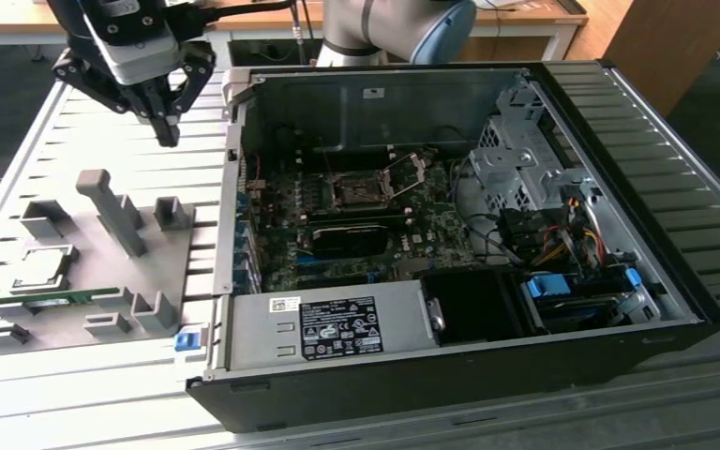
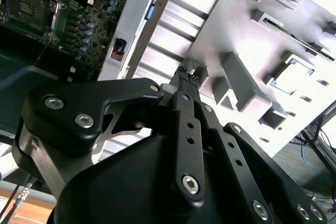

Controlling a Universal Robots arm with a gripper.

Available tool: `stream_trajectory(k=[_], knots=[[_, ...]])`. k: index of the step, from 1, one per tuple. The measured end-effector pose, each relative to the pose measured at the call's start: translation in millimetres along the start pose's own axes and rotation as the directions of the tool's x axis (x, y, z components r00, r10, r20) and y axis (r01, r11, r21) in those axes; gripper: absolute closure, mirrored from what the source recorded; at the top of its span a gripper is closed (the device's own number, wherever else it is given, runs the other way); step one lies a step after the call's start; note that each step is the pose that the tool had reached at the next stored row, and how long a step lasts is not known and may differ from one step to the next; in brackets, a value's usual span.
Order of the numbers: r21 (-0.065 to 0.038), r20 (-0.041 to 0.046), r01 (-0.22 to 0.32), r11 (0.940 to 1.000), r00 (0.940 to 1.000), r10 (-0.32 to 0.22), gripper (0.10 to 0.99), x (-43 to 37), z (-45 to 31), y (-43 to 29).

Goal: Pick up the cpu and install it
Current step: 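Reach for the cpu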

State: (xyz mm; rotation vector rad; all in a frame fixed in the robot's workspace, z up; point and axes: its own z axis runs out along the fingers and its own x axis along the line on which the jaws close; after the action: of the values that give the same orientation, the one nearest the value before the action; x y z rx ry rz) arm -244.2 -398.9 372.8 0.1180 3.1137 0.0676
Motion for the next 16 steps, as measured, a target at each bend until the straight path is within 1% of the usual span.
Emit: stream_trajectory(k=[16], knots=[[0.0,0.0001,0.0,1.0,1.0,0.0,0.98,9.6,1.0,-0.8]])
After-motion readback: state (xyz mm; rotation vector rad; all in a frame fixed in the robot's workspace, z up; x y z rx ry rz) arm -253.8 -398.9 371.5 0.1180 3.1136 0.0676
